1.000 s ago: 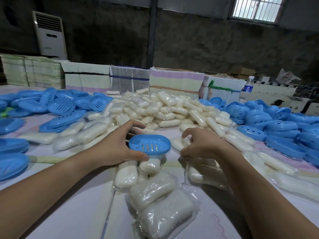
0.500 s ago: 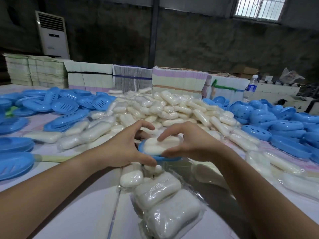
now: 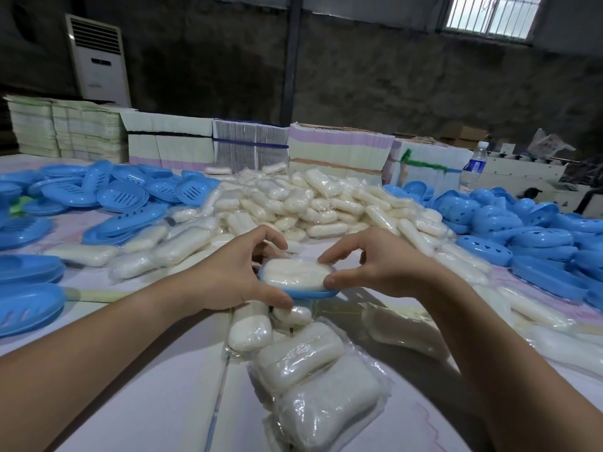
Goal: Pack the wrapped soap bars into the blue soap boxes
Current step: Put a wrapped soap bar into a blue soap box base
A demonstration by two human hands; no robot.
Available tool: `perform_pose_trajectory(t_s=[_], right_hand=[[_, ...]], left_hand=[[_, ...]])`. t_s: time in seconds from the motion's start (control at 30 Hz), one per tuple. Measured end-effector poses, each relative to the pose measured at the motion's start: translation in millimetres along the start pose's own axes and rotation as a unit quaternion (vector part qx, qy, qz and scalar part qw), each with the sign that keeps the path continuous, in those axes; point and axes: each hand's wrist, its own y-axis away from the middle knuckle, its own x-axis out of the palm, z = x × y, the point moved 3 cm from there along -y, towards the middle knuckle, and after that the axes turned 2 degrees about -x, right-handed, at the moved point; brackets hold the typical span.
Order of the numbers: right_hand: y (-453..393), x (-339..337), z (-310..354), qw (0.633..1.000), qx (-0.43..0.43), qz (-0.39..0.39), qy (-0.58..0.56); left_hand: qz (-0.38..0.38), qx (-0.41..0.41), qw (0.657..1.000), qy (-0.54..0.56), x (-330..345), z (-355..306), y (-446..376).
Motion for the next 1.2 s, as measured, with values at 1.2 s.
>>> perform_pose_trajectory(t_s=[1.2], right_hand=[[85,-100,-252,0.789,0.556,-0.153,0.215]], left_hand=[[-0.004,0.086,0.989,-0.118,-10,54,-29]])
